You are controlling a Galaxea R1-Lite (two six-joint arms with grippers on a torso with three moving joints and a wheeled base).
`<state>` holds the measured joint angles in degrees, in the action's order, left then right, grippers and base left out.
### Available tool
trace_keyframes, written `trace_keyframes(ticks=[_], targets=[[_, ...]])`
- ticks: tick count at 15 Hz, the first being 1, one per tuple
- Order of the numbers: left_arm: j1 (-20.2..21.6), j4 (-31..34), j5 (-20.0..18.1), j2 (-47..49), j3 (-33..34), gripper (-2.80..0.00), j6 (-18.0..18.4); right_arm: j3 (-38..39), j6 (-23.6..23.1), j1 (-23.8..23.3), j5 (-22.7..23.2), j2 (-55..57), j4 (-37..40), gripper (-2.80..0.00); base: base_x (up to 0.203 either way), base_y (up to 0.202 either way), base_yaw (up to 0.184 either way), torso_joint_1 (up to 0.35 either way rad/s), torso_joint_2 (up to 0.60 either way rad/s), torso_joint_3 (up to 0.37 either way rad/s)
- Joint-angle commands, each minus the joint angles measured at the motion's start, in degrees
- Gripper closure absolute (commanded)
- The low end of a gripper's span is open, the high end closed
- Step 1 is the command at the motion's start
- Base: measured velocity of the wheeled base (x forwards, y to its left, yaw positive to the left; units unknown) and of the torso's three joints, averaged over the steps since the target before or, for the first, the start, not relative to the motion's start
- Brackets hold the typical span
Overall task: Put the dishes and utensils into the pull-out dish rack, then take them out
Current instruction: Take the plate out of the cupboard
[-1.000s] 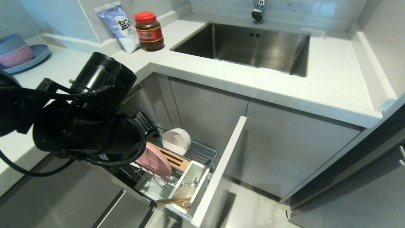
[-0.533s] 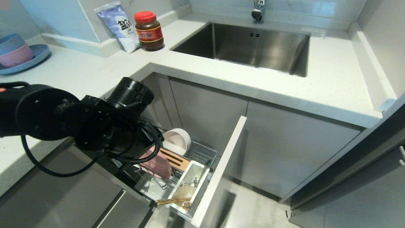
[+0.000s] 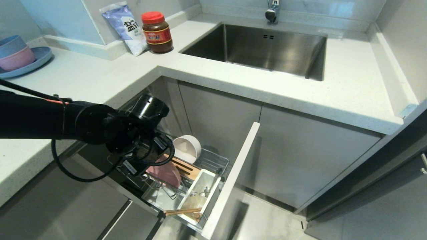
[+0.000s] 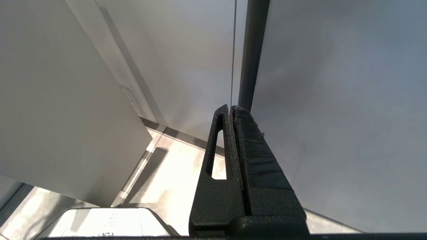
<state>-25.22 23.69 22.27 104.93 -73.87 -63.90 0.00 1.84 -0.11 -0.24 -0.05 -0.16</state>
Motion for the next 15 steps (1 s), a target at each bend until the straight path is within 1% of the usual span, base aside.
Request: trace_keyframes(ticks=[1, 7, 13, 14, 15], targets=[[1.00, -0.95, -0.03, 2.74, -0.65, -2.80, -0.35, 0.07, 0.00, 0.02, -0.02, -0.18, -0.02, 0.00, 0.000, 0.000, 0.000, 0.000, 0.00, 0.000], [1.58, -4.08, -0.12, 5.74, -0.66, -2.80, -0.27, 0.00, 0.00, 0.02, -0.02, -0.14, -0.02, 0.00, 0.000, 0.000, 0.000, 0.000, 0.00, 0.000], [1.67, -4.18, -0.12, 6.17, -0.66, -2.80, 0.00, 0.03, 0.00, 0.02, -0.02, -0.13, -0.02, 0.00, 0.000, 0.000, 0.000, 0.000, 0.00, 0.000], [1.75, -4.18, -0.12, 6.17, -0.74, 0.00, 0.00, 0.07, 0.00, 0.02, -0.02, -0.13, -0.02, 0.00, 0.000, 0.000, 0.000, 0.000, 0.00, 0.000], [2.02, -4.26, -0.12, 6.17, -0.75, 0.00, 0.00, 0.08, 0.00, 0.02, -0.02, -0.13, -0.02, 0.00, 0.000, 0.000, 0.000, 0.000, 0.00, 0.000]])
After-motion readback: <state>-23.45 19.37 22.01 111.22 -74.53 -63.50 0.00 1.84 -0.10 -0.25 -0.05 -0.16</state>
